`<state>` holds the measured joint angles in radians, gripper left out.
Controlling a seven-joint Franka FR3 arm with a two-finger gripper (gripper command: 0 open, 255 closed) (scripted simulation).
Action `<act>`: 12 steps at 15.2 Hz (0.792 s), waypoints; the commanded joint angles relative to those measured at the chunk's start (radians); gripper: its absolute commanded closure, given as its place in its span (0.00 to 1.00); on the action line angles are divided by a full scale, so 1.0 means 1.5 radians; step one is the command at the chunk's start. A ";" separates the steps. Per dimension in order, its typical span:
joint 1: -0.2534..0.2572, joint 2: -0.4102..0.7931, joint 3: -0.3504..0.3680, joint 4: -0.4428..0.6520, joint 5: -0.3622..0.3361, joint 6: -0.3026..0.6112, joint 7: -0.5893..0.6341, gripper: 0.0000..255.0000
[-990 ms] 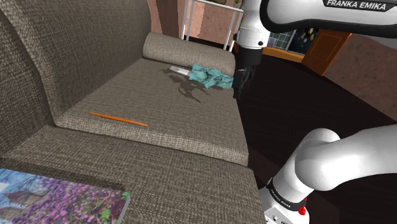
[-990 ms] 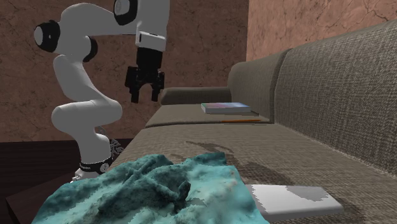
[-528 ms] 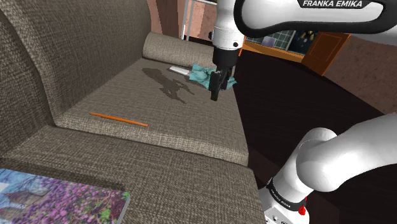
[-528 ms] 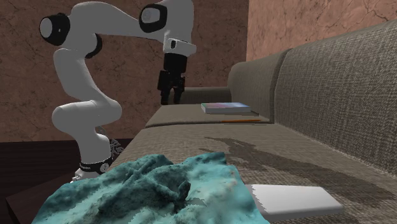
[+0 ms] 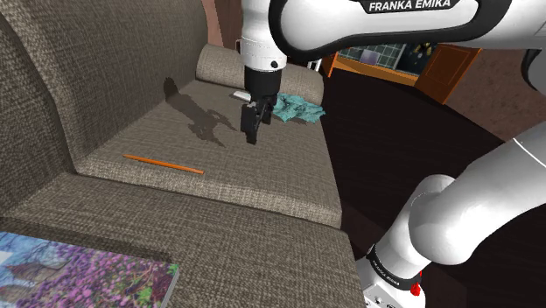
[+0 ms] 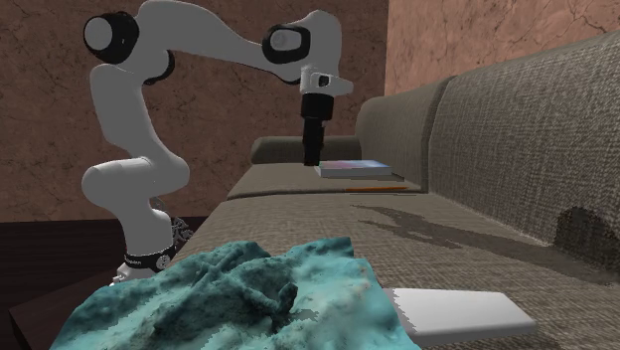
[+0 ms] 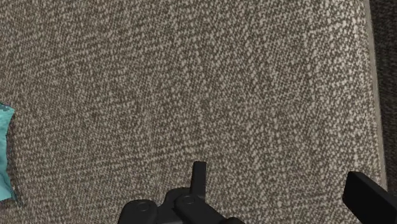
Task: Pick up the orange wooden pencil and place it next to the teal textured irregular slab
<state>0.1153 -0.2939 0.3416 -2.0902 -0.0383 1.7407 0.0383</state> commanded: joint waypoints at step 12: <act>0.079 0.277 0.119 0.239 -0.161 0.030 0.104 0.00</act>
<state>0.2199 0.0843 0.5101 -1.7675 -0.2530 1.7880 0.1828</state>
